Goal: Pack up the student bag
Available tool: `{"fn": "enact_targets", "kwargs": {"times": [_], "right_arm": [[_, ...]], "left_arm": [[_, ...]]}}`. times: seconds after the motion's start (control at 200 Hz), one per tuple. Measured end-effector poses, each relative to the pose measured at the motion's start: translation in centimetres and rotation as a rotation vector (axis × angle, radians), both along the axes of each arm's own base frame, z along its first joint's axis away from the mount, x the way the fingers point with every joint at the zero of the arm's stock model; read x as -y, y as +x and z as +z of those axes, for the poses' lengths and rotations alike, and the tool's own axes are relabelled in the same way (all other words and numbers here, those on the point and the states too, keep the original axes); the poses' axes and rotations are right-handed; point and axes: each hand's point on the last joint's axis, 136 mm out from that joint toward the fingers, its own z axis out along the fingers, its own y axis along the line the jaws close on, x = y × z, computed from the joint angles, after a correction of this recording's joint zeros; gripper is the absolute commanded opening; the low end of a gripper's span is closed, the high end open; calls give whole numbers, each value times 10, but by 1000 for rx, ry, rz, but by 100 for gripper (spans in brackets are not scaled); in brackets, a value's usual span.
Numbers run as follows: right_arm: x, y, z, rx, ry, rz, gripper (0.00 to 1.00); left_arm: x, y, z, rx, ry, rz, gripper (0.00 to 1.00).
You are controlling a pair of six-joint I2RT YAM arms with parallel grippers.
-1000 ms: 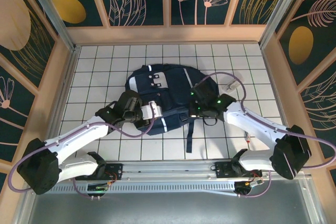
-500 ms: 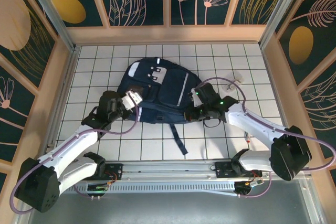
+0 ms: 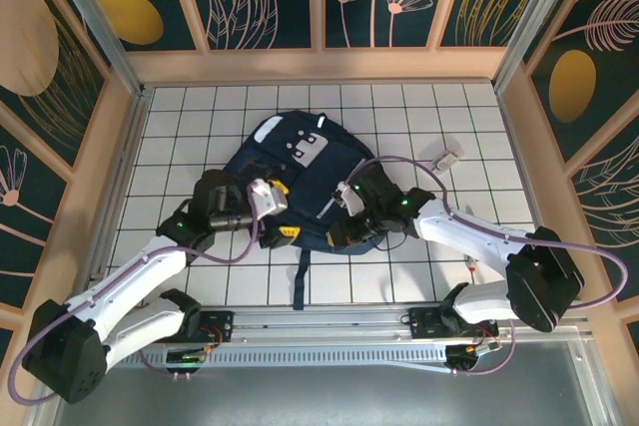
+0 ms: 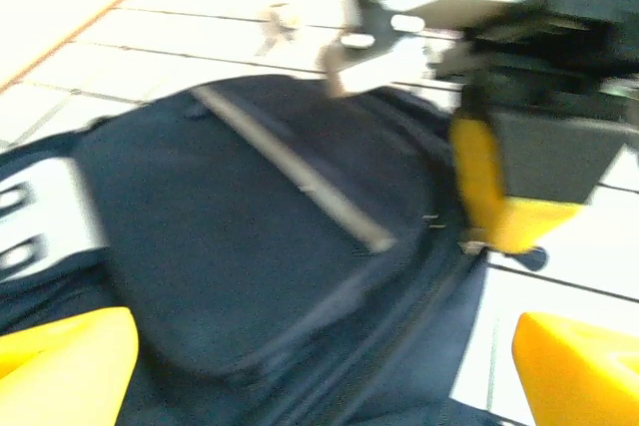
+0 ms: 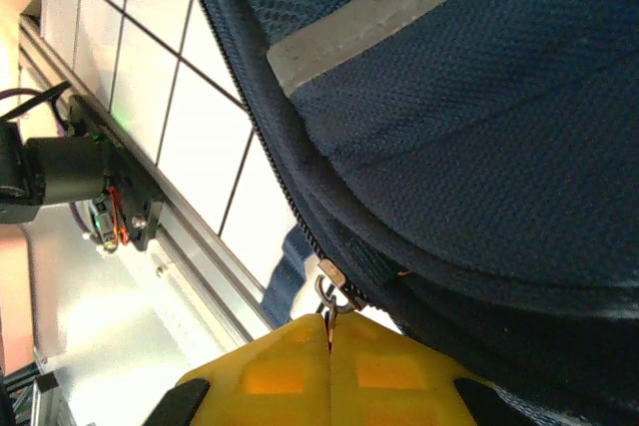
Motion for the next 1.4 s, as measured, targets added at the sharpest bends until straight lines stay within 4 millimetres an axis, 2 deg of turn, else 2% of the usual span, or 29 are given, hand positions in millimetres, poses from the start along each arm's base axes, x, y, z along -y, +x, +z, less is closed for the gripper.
{"fn": "enact_targets", "kwargs": {"times": [0.09, 0.295, 0.435, 0.601, 0.806, 1.036, 1.056, 1.086, 1.106, 1.161, 1.216, 1.401], "right_arm": [[-1, 0, 3, -5, 19, 6, 0], [0, -1, 0, -12, 29, 15, 0], [3, -2, -5, -19, 23, 12, 0], [3, -1, -5, -19, 24, 3, 0], [11, 4, -14, 1, -37, -32, 0], [51, 28, -30, 76, -285, -180, 0], [53, 29, -30, 78, -294, -187, 0], [56, 30, -31, 78, -301, -194, 0], [56, 31, -31, 76, -301, -196, 0], [55, 30, -30, 65, -293, -193, 0], [52, 27, -29, 49, -271, -180, 0], [32, 17, -14, 35, -163, -121, 0]], "left_arm": [[9, -12, -23, -14, 64, -84, 79], [15, -18, -64, 8, 190, -188, 59], [19, -12, -81, 65, 294, -208, 33], [19, 3, -79, 145, 342, -179, 0], [11, 12, -73, 240, 376, -123, 0], [-6, 21, -80, 272, 473, -68, 0], [-7, 21, -81, 269, 478, -66, 10], [-7, 20, -82, 266, 481, -69, 32], [-7, 20, -82, 266, 482, -73, 42], [-4, 16, -82, 257, 464, -93, 56], [1, 10, -79, 245, 428, -122, 58], [16, 6, -67, 278, 360, -156, 52]]}}
